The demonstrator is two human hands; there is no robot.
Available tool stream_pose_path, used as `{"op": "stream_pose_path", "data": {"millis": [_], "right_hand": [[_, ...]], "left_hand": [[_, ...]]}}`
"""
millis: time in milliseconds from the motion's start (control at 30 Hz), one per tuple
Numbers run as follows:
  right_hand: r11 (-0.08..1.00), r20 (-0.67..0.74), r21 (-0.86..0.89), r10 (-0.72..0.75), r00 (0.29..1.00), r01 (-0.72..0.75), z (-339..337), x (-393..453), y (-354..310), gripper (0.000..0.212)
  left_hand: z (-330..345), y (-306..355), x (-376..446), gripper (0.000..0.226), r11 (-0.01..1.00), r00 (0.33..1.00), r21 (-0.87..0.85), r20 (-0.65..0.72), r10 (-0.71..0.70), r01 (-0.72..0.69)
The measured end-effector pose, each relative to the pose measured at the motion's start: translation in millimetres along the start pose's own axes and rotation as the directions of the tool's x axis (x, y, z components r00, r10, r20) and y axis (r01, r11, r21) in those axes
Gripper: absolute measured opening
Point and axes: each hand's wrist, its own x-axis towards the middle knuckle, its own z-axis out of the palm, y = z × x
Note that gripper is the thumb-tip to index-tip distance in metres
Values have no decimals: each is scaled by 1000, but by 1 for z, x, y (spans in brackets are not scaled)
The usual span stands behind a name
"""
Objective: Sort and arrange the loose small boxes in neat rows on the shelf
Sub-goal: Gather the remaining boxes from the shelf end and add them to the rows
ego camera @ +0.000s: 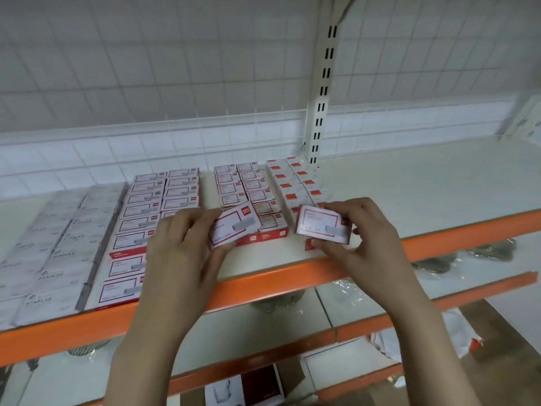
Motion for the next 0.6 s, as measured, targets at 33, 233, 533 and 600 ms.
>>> {"op": "stream_pose_path", "data": {"millis": [33,233,533,600], "right_hand": [[1000,8,-15,-6,1000,6,6,0,-5,47],[994,46,-102,-40,998,44,28,9,-23,39],[997,122,-30,-68,990,72,58,25,-31,45],[997,168,-17,-73,983,76,63,30,-31,46]], "left_hand": [[-4,-7,-1,50,1000,1000,9,-5,-1,2],[-15,-33,-12,43,998,998,20,-24,-66,66],[-38,-47,-21,42,996,995,28,54,-85,83],[-40,-49,-20,42,994,994,51,60,-95,92]]}}
